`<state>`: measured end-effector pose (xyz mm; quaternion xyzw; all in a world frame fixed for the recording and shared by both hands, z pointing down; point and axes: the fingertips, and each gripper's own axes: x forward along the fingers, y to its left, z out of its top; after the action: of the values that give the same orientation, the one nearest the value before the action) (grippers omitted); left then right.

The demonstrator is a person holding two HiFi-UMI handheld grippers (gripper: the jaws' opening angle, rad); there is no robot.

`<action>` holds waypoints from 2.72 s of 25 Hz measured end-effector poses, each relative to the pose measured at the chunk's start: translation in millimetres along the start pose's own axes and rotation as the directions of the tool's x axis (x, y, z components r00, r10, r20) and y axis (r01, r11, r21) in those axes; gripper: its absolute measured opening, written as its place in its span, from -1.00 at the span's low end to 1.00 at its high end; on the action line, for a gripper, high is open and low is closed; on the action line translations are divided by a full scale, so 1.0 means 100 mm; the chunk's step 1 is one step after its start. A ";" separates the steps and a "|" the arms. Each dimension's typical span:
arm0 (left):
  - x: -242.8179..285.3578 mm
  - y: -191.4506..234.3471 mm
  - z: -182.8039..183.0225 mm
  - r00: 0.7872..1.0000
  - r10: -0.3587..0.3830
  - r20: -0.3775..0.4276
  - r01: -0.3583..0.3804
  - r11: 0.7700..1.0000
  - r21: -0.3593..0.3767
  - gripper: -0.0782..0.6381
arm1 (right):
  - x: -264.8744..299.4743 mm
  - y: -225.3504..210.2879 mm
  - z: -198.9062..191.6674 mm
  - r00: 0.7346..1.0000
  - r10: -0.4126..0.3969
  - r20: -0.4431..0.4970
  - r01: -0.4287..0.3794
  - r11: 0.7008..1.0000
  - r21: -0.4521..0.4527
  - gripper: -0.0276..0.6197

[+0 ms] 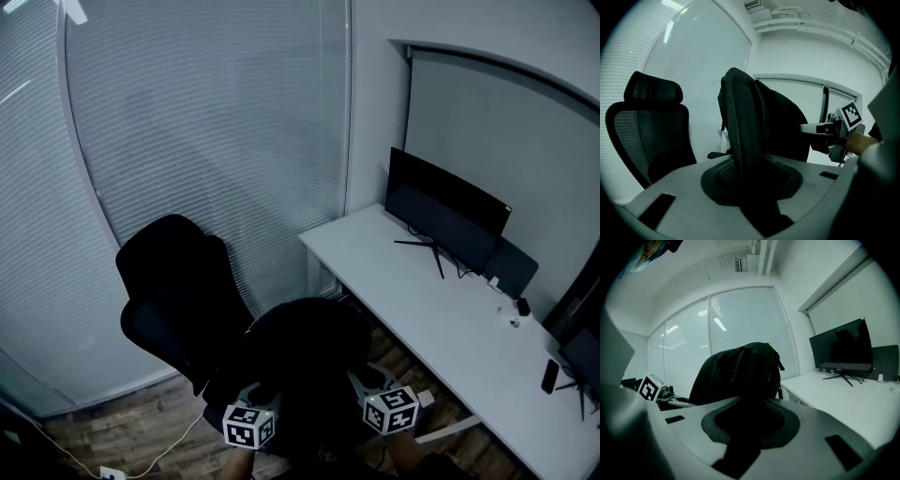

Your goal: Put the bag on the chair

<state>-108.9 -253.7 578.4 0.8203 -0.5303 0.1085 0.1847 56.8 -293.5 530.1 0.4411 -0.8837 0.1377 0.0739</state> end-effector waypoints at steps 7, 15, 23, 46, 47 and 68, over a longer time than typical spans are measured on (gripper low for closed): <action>0.41 0.40 0.17 0.997 0.074 0.010 -0.074 0.997 -0.026 -0.43 | 0.65 -0.23 0.14 0.997 0.074 -0.017 -0.074 0.997 -0.011 -0.59; 0.80 0.89 0.18 0.992 0.127 0.002 -0.127 0.992 -0.022 -0.42 | 1.31 -0.39 0.06 0.990 0.132 -0.044 -0.131 0.991 0.020 -0.59; 1.24 1.39 -0.07 0.990 0.128 -0.063 -0.127 0.992 0.028 -0.40 | 1.88 -0.54 -0.34 0.982 0.160 -0.101 -0.151 0.984 0.096 -0.59; 2.27 2.14 -0.91 0.920 0.182 -0.347 -0.168 0.983 0.070 -0.25 | 2.75 -1.13 -1.55 0.950 0.085 -0.302 -0.015 0.974 0.227 -0.58; 2.29 2.17 -0.93 0.918 0.192 -0.346 -0.179 0.981 0.071 -0.25 | 2.77 -1.14 -1.57 0.948 0.081 -0.306 -0.010 0.974 0.227 -0.59; 2.19 2.35 -1.20 0.865 0.300 -0.402 -0.291 0.953 0.086 0.19 | 2.88 -1.23 -1.75 0.923 0.001 -0.386 0.059 0.988 0.144 -0.27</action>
<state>-229.9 -471.5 813.6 0.6901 -0.5978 0.3111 0.2640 -15.9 -528.1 790.7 0.4230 -0.8322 0.2876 0.2139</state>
